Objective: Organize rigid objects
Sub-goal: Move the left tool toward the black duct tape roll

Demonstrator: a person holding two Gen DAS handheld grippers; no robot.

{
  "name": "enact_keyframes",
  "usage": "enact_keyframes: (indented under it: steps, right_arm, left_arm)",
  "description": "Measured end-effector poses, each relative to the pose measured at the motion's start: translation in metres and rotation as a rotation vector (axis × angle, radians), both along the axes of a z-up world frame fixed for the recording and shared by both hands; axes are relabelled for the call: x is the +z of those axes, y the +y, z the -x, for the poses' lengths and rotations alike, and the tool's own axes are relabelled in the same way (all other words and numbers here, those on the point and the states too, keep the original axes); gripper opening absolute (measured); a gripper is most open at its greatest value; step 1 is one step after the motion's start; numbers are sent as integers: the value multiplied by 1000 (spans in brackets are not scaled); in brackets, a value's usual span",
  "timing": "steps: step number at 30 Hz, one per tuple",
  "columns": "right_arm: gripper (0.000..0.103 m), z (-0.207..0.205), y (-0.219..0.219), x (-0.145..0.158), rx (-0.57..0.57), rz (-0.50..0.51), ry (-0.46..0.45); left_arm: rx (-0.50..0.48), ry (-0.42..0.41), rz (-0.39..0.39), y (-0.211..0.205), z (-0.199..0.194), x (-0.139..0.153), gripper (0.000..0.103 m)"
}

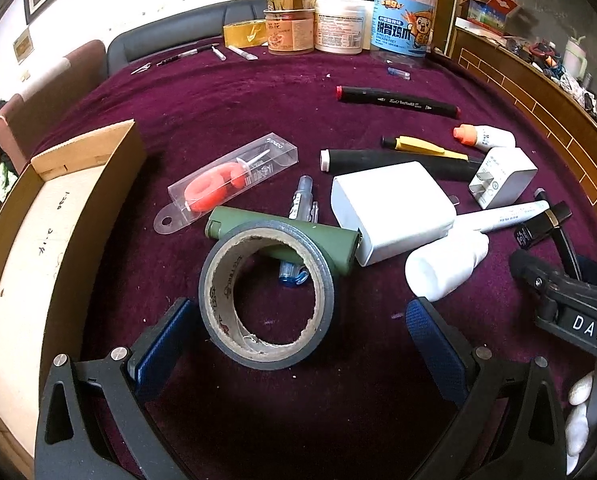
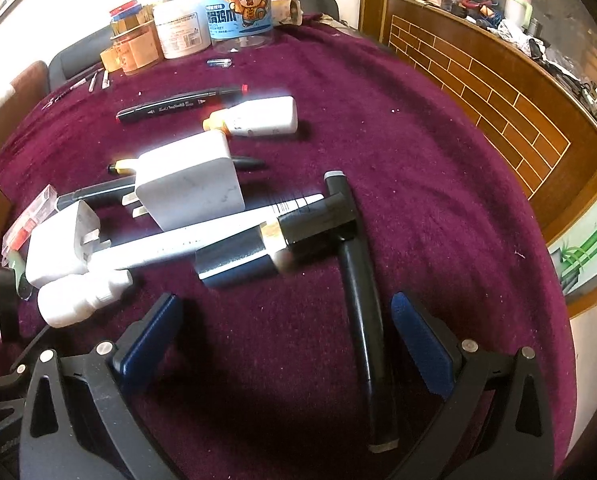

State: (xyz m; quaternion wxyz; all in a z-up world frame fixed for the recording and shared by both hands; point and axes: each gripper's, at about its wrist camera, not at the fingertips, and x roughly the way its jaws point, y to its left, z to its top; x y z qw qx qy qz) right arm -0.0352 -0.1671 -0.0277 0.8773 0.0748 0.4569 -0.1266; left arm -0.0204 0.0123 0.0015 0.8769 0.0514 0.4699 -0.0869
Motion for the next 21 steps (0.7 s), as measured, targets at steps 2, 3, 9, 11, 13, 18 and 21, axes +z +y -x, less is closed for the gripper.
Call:
enact_keyframes:
  steps: [2,3,9,11,13,18,21]
  right_arm:
    - [103,3,1,0,1,1,-1]
    - [103,3,1,0,2,1,-2]
    - [103,0,4,1,-14,15,2]
    - [103,0,4,1,-24,16,1]
    - [103,0,3,1,-21,6,-2]
    - [103,2,2,1,21,-4,8]
    - [103,2,2,1,41,0,19]
  left_arm:
    - [3,-2,0,0,0,0,102]
    - [5,-2,-2,0,0,0,102]
    - [-1,3,-11,0,0,0,102]
    - [-5,7,-1,1,1,0,102]
    - [-2,9,11,3,2,0,101]
    - [12,6,0,1,1,0,102]
    - [21,-6,-32,-3,3,1,102]
